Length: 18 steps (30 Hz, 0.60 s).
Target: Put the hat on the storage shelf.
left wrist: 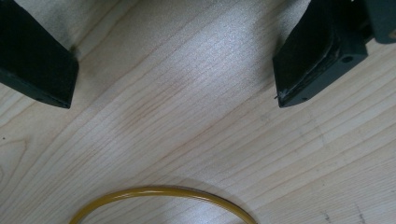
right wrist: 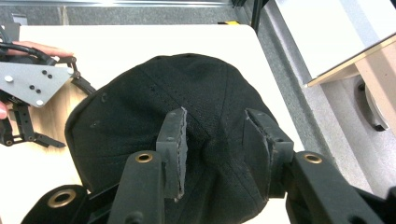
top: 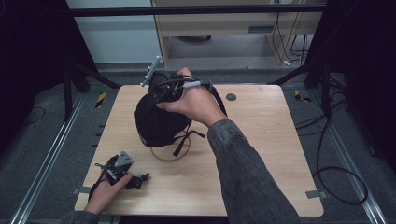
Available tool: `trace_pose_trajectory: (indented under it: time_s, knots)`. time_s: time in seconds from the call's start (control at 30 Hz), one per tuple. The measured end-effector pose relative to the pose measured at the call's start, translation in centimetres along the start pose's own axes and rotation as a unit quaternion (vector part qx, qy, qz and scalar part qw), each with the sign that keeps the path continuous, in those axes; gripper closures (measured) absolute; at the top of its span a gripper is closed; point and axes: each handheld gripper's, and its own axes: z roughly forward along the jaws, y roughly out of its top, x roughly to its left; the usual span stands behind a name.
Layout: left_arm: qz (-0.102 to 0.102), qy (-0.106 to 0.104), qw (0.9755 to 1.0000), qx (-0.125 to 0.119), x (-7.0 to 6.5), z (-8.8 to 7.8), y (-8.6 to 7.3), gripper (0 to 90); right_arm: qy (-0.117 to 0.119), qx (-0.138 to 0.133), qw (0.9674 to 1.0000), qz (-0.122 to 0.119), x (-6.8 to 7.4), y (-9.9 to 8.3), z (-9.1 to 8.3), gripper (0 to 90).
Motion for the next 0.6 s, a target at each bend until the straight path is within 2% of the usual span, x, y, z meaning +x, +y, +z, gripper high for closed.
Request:
trace_pose_trajectory:
  time_s: [0.27,0.6]
  knots:
    - [-0.001,0.000,1.0000,0.000,0.0,0.0,0.0,0.0,-0.002,-0.015,0.9999,0.007,0.3,-0.3,-1.3,58.3]
    - [-0.001,0.000,1.0000,0.000,0.0,0.0,0.0,0.0,-0.003,-0.032,0.9992,0.022,-0.1,-1.2,-2.6,57.4]
